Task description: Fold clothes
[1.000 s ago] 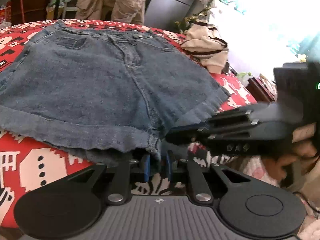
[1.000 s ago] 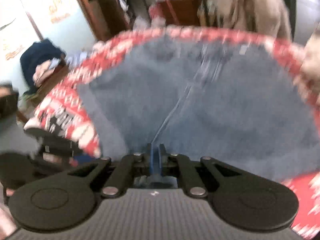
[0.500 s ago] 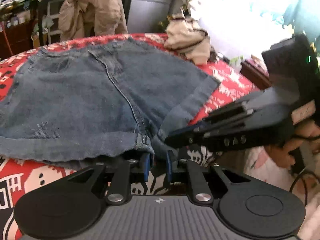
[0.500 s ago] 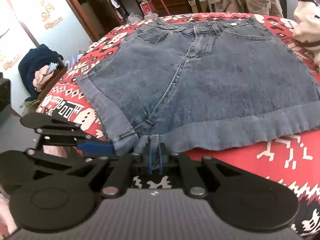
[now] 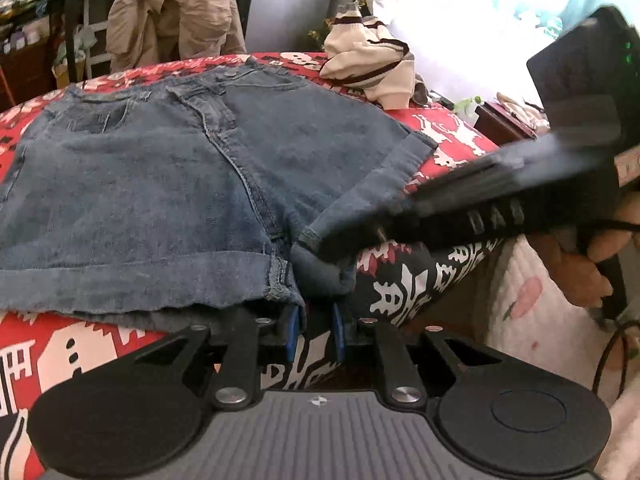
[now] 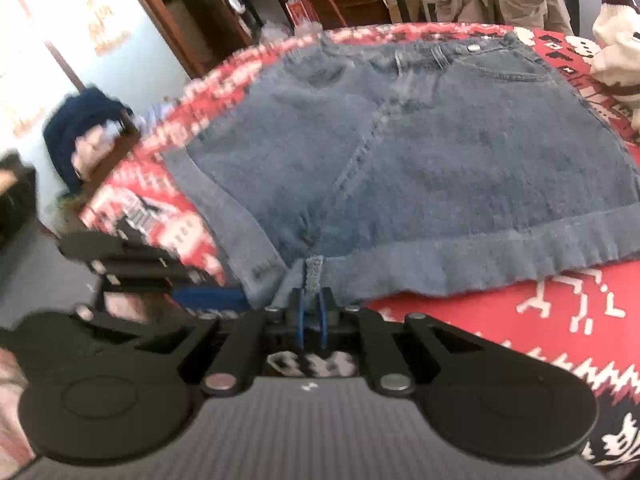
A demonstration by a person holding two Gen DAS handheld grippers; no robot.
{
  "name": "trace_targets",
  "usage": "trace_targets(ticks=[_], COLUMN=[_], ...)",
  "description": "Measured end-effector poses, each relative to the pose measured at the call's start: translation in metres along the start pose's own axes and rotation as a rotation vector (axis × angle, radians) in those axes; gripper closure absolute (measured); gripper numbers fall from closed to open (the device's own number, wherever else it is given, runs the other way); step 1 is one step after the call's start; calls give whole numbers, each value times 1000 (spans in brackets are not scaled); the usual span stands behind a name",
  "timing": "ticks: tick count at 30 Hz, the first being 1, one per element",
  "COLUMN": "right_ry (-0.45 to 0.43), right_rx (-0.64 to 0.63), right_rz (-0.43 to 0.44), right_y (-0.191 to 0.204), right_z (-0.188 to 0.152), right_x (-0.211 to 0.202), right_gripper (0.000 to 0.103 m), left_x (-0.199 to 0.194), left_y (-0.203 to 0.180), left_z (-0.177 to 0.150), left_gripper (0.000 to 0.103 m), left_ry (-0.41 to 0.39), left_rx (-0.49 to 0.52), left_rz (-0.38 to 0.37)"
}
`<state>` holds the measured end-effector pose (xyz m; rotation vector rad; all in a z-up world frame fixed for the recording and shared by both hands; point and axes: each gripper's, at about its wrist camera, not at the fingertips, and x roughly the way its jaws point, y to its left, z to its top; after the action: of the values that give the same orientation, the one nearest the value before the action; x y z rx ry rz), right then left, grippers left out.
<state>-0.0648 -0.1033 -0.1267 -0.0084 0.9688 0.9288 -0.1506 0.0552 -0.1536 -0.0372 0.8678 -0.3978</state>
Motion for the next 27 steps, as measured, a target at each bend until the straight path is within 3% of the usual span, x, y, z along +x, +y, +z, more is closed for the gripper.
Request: trace_targets(ticks=[5,10,15,16,20,23,27], right_ry=[-31,12,37,34,15,-59,-77], right_rx=[-3,-13,7,15,51,8,0], right_rz=[15,34,31,42,94,81,5], right_y=[4,4,0,-1,-4,1,-9], right_z=[17,11,-1,-2,-4,10,22], right_x=[24,38,27,22,0,-18,-8], right_gripper=[93,93,93,97,93,93,92], left_x=[-1,-1,-3,-5,-17,-30,-50], left_y=[-5,-4,-3,-3,1,9,17], left_z=[0,0,1,1,4,6,14], left_gripper=[81,81,76,76,75,75,75], left_ry=[7,16,22,19,10,0,-44], left_rx=[23,26,12,11,-12,-70,-120], left_rz=[5,-1,-19,-20,-41,-78,-102])
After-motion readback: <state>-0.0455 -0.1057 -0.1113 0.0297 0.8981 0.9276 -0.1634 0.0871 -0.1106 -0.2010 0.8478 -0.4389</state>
